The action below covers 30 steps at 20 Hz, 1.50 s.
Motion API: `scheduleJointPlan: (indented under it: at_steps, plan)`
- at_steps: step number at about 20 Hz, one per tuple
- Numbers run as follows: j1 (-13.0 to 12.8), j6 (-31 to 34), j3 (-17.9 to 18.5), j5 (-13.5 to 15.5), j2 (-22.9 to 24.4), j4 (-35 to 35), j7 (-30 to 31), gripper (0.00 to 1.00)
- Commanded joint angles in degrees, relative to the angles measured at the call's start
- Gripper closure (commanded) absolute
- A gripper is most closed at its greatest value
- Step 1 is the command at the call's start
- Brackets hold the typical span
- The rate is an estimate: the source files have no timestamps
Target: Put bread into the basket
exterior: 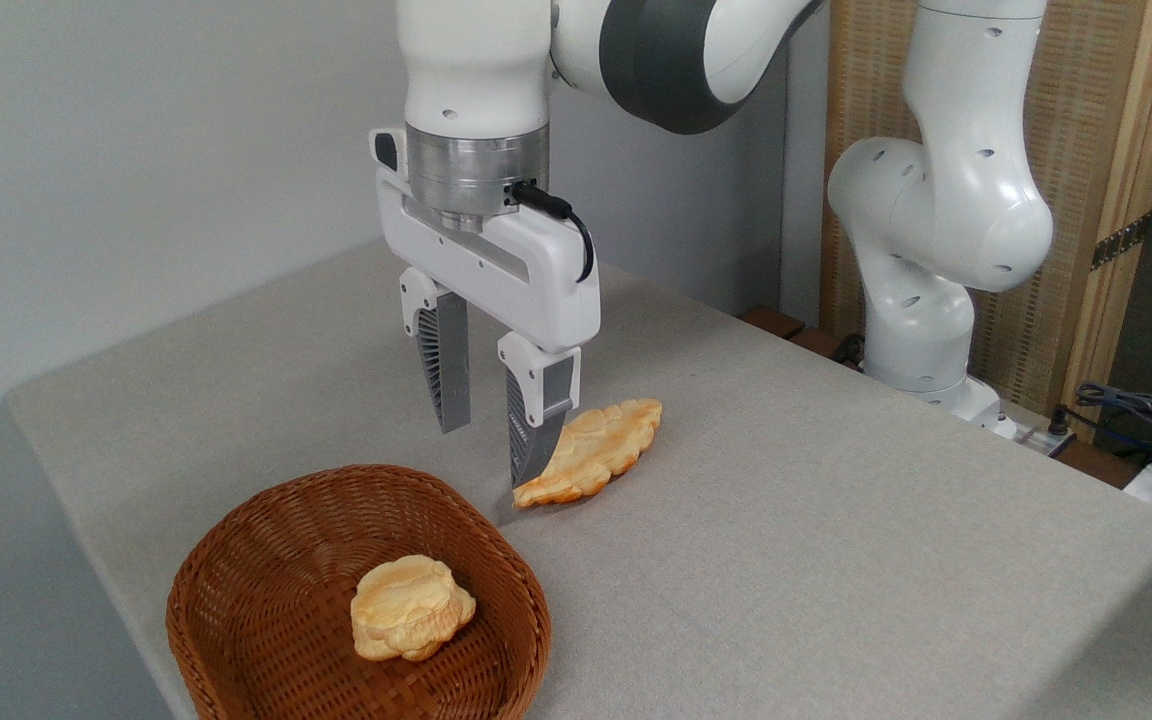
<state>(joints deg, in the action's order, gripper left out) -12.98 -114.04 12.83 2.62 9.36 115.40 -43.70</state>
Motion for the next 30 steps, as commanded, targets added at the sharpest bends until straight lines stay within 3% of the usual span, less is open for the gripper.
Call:
scheduleJointPlan:
  at_steps: [1,24,30]
  plan:
    - [-0.1,0.8,0.4,0.3,-0.3,-1.2,0.3,0.0]
    - [-0.2,1.0,0.3,0.3,-0.3,-1.1,-0.2,0.0]
    - [-0.6,3.5,0.1,0.3,2.0,3.2,-0.1,0.0]
